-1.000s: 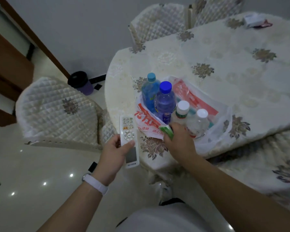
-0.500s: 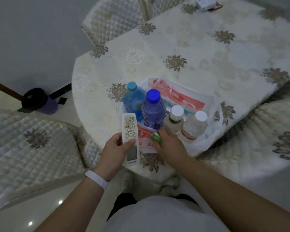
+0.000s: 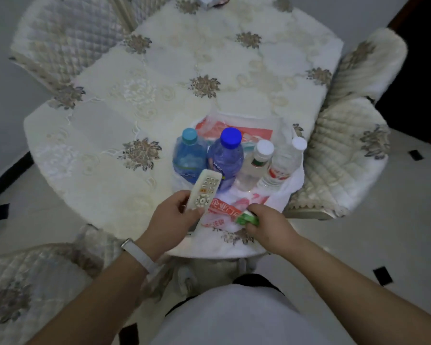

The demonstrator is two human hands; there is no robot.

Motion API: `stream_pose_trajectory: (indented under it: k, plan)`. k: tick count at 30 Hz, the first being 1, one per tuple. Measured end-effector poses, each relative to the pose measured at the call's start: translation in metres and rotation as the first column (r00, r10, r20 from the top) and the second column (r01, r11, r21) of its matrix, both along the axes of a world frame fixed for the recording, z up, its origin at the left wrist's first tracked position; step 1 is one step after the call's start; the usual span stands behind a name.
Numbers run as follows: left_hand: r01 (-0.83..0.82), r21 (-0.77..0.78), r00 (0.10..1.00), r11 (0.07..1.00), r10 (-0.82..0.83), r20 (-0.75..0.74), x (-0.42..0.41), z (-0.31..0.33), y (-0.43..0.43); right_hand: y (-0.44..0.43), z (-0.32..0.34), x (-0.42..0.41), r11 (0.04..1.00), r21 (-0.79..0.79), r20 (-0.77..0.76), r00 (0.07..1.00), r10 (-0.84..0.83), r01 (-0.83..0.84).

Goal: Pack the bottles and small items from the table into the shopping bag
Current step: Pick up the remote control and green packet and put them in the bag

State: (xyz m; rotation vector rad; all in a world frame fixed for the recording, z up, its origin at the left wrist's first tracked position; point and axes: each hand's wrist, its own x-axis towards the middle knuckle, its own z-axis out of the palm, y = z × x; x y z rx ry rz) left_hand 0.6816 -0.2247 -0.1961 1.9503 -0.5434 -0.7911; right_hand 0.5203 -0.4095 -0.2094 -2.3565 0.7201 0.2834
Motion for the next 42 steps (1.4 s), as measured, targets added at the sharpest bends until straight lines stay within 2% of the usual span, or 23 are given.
stream_pose_trajectory:
  k: [4,7,11,14,18,21,24,26,28,30,34,37,42]
  plan:
    - [0.268,0.049,0.940,0.962,-0.272,0.204,0.008,0.007,-0.019,0.014,0.000,-0.017,0.999,0.045,0.001,1.000,-0.029,0.029]
    - [0.434,0.115,0.815,0.894,-0.444,0.372,0.003,0.009,-0.041,0.022,0.001,-0.023,0.994,0.060,0.052,0.994,-0.097,0.093]
    - [0.500,0.212,0.640,0.840,-0.523,0.562,-0.010,-0.003,-0.066,0.023,0.000,-0.027,0.990,0.054,0.088,0.987,-0.136,0.132]
    - [0.496,0.313,0.572,0.810,-0.576,0.584,-0.017,-0.015,-0.085,0.020,-0.001,-0.029,0.987,0.077,0.095,0.984,-0.151,0.144]
    - [0.493,0.374,0.561,0.785,-0.616,0.553,-0.021,-0.027,-0.101,0.013,-0.001,-0.031,0.984,0.102,0.089,0.983,-0.158,0.149]
    - [0.506,0.320,0.557,0.801,-0.587,0.588,-0.023,-0.027,-0.106,0.008,-0.001,-0.031,0.981,0.130,0.108,0.982,-0.156,0.141]
    - [0.504,0.265,0.590,0.822,-0.552,0.590,-0.022,-0.027,-0.112,0.003,-0.002,-0.031,0.974,0.163,0.115,0.978,-0.176,0.157]
    - [0.500,0.372,0.591,0.782,-0.622,0.514,-0.020,-0.037,-0.112,0.001,-0.002,-0.030,0.971,0.176,0.114,0.977,-0.183,0.161]
    - [0.497,0.516,0.556,0.697,-0.713,0.428,-0.018,-0.049,-0.109,-0.001,-0.002,-0.029,0.966,0.198,0.116,0.975,-0.191,0.166]
    - [0.489,0.557,0.561,0.671,-0.731,0.389,-0.017,-0.057,-0.103,-0.004,-0.002,-0.028,0.965,0.211,0.107,0.977,-0.184,0.158]
    - [0.432,0.530,0.594,0.730,-0.672,0.441,-0.014,-0.061,-0.094,-0.010,-0.004,-0.024,0.959,0.217,0.104,0.972,-0.209,0.183]
    - [0.384,0.454,0.613,0.804,-0.590,0.526,-0.010,-0.060,-0.083,-0.014,-0.001,-0.016,0.952,0.205,0.150,0.954,-0.261,0.228]
    - [0.422,0.424,0.563,0.801,-0.598,0.570,-0.004,-0.054,-0.057,-0.023,0.013,0.010,0.960,0.166,0.263,0.928,-0.263,0.225]
